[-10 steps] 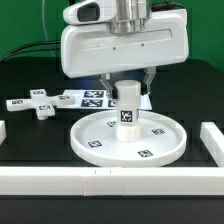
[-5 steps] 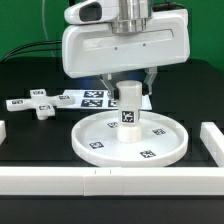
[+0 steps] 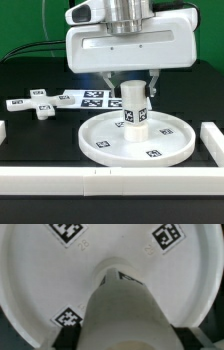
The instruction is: Assemble round table
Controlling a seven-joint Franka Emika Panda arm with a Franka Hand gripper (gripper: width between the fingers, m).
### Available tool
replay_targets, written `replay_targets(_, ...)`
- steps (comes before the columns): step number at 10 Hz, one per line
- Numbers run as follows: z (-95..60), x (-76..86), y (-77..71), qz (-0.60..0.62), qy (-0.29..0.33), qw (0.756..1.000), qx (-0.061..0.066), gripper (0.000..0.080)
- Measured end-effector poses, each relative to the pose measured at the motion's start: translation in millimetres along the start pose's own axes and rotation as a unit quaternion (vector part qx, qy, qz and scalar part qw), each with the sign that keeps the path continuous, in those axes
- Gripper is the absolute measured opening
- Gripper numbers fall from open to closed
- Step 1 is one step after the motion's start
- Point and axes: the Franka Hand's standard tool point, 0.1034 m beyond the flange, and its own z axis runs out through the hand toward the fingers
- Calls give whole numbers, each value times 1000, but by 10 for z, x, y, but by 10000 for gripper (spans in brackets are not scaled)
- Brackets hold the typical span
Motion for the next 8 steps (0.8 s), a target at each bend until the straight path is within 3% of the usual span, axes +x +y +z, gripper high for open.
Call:
replay_targets(3,19,-57,-98,188,-6,982,10,407)
replay_targets(4,27,-91,-163,225,-7,974,9,407)
replay_targets(8,28,-94,-166,310,-12,950,17,407)
